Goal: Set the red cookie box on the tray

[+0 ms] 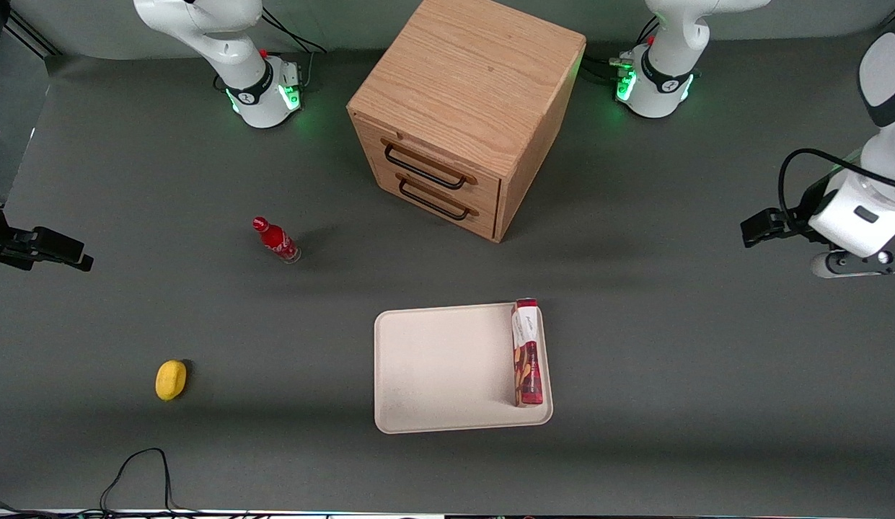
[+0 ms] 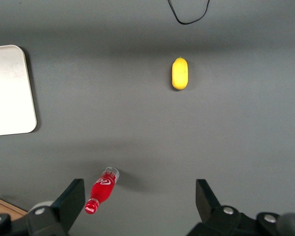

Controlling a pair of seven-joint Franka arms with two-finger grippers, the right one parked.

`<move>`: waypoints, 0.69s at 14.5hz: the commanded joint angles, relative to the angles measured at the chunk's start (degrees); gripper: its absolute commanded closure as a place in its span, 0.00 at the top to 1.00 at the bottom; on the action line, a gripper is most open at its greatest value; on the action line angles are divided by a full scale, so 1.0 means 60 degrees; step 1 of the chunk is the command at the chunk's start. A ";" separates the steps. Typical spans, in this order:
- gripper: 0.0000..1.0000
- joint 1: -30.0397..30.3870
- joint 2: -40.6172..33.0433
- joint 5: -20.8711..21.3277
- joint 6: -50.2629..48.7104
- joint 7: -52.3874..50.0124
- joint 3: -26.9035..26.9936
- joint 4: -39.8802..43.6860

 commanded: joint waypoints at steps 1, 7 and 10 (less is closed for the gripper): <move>1.00 -0.0496 -0.0485 -0.0140 0.0128 0.0125 0.0637 -0.0377; 1.00 -0.0394 -0.0339 -0.0462 -0.0180 0.0139 0.0593 0.0034; 1.00 0.0072 -0.0339 -0.0477 -0.0282 0.0578 0.0214 0.0048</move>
